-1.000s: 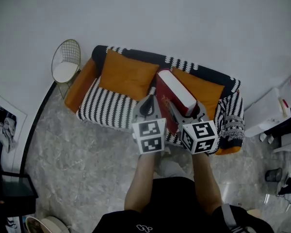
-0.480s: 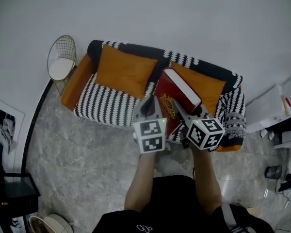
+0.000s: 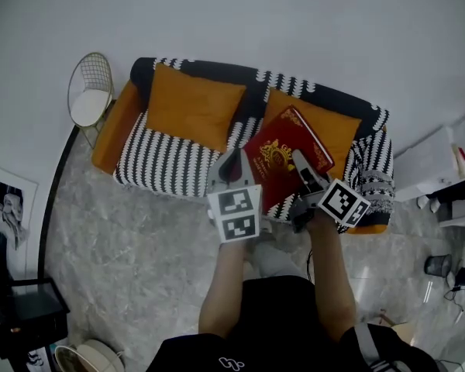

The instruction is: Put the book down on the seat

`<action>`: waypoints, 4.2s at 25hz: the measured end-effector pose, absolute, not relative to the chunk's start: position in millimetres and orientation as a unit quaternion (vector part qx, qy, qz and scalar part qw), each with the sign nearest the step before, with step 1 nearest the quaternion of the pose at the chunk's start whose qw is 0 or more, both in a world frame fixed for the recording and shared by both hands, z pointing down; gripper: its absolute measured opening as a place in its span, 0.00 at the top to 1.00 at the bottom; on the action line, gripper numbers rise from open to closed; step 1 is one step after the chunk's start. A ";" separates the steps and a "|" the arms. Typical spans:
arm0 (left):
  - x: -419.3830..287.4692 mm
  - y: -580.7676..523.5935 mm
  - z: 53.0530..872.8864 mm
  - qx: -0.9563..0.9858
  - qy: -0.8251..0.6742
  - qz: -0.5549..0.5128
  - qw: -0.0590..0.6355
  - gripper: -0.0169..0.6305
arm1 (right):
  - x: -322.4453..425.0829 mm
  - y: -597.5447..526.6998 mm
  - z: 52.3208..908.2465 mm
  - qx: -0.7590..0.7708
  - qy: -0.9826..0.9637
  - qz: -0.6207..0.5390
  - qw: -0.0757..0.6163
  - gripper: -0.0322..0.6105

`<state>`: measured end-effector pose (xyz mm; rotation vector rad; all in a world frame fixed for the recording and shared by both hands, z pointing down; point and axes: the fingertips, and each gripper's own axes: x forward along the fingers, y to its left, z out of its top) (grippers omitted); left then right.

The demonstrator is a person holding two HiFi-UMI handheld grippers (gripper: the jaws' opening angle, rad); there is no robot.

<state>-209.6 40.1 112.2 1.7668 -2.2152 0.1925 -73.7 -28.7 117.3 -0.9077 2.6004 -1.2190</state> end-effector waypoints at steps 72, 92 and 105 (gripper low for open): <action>-155.2 -72.1 509.5 0.596 -0.607 0.311 0.423 0.95 | 65.6 -129.0 571.8 -0.465 0.524 -0.648 0.298 0.59; -126.0 -69.1 583.6 0.603 -0.559 0.340 0.458 0.95 | 66.5 -129.3 671.9 -0.443 0.510 -0.647 0.353 0.58; -118.5 -76.2 576.3 0.600 -0.571 0.322 0.458 0.95 | 76.7 -117.7 709.1 -0.496 0.484 -0.669 0.269 0.49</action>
